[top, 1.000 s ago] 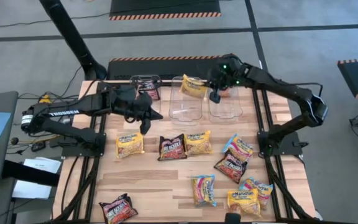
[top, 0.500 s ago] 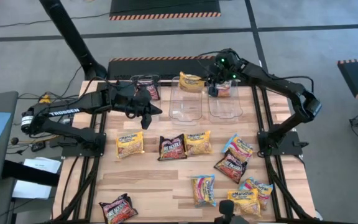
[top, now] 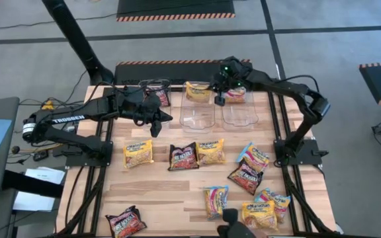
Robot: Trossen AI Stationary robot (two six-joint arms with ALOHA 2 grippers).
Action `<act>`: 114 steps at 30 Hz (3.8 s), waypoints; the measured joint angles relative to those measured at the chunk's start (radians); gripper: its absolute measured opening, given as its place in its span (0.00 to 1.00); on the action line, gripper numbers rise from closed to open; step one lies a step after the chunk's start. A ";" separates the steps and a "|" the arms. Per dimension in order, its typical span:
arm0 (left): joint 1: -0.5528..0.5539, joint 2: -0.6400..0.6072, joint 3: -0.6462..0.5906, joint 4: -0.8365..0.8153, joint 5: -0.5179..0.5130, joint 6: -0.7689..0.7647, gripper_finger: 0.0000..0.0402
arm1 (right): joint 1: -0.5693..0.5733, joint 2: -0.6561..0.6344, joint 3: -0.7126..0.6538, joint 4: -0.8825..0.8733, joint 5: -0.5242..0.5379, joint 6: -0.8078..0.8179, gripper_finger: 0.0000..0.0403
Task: Sort Maruchan noodles
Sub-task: Put the yellow noodle pack into the middle transparent bin, then put the blue noodle pack into the right transparent bin
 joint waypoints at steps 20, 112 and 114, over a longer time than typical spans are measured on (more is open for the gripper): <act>0.000 0.000 0.000 -0.003 0.000 0.003 0.00 | 0.006 0.127 0.000 0.069 0.112 -0.116 0.00; -0.002 0.000 0.000 -0.185 0.093 0.210 0.00 | 1.054 -0.164 -0.007 -0.586 0.148 1.729 0.46; -0.002 0.000 0.000 -0.186 0.093 0.211 0.00 | 1.086 -0.149 -0.009 -0.567 0.143 1.765 0.45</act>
